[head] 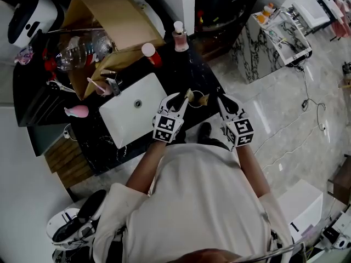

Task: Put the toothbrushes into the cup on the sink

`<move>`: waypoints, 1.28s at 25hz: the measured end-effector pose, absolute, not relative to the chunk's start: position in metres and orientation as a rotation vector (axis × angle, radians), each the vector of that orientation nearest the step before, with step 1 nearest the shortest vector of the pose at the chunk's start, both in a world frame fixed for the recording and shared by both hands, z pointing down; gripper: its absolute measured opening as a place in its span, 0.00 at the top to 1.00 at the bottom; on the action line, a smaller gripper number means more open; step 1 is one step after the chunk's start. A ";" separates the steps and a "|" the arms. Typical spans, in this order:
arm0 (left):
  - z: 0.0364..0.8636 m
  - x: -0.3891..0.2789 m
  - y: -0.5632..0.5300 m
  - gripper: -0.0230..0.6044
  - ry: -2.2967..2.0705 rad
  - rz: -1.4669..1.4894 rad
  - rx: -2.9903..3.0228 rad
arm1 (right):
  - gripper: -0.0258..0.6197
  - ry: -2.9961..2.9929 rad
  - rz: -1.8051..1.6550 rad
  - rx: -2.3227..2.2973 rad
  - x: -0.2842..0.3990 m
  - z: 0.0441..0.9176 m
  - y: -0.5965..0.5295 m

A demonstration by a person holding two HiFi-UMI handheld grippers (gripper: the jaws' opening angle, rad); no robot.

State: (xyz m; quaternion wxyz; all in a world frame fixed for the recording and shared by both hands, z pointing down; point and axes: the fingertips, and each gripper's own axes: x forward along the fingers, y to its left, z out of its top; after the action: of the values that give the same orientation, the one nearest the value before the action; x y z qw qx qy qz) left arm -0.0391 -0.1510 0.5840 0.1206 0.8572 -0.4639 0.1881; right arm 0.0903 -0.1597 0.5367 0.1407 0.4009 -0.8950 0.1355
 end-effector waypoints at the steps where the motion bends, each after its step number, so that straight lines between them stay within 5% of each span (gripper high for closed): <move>1: 0.581 -0.040 -0.150 0.81 -1.358 0.538 2.504 | 0.88 -2.590 0.388 1.155 0.090 0.535 -0.159; 10: 0.552 -0.053 -0.143 0.91 -1.404 0.466 2.495 | 0.88 -2.640 0.368 1.132 0.089 0.517 -0.154; 32: 0.523 -0.063 -0.136 0.95 -1.433 0.372 2.492 | 0.89 -2.689 0.296 1.134 0.089 0.483 -0.148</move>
State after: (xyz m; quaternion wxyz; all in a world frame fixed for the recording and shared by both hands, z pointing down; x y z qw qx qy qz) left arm -0.0630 -0.1360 0.5234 0.1212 0.8534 -0.4906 0.1275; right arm 0.0890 -0.1482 0.4834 0.1038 0.3845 -0.9118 0.1003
